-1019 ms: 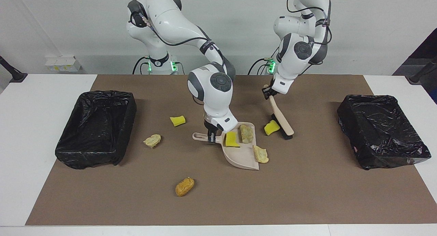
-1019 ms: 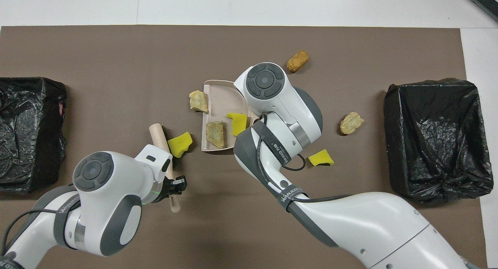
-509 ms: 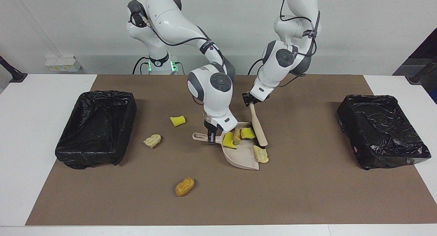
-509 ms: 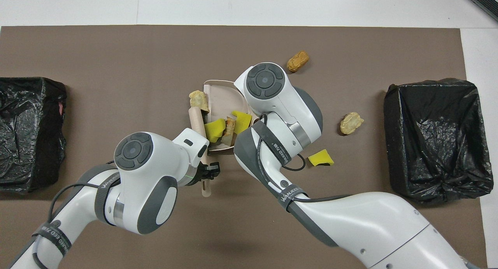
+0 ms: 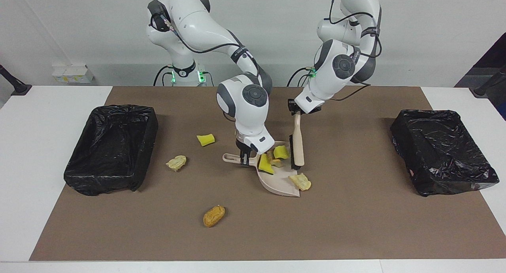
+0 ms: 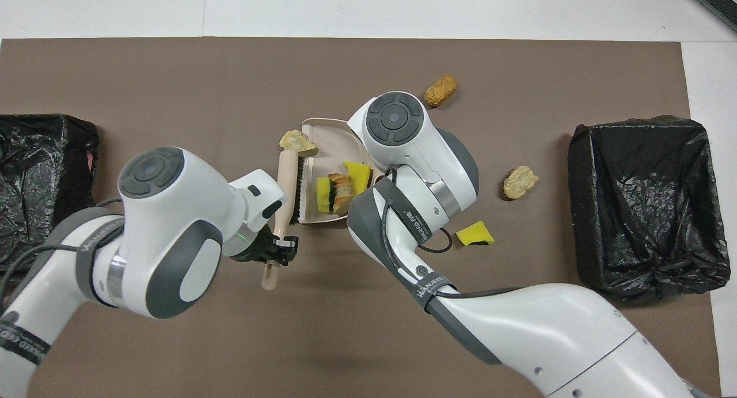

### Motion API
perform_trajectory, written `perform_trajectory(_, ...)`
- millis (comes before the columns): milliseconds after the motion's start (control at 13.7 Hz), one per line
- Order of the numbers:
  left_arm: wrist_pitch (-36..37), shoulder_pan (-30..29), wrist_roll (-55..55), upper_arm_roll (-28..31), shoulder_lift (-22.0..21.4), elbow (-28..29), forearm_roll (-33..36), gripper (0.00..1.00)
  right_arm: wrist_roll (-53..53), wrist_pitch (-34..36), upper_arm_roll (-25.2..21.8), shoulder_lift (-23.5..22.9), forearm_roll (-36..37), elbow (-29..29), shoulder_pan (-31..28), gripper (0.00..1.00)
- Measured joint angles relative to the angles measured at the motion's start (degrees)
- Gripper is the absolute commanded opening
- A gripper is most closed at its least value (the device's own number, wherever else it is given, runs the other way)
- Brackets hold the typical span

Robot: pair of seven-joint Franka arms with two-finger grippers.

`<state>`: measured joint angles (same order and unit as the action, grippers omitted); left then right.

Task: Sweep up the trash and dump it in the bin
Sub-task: 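Sweep the remaining pieces into the dustpan with the left gripper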

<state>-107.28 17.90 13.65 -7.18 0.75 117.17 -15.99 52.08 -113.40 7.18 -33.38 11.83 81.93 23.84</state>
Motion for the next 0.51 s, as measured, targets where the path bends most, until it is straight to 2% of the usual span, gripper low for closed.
perform_trajectory(218, -4.36, -4.02, -2.42, 0.25, 0.96, -0.85, 1.75, 0.00, -0.07, 0.00, -0.02, 0.01, -0.81, 0.01, -0.20, 0.00)
perform_trajectory(509, -11.77, -4.56, -3.21, 0.10, 6.68, -0.80, 3.58, 0.00, -0.07, -0.52, -0.11, 0.15, -1.26, 0.36, -0.24, 0.00)
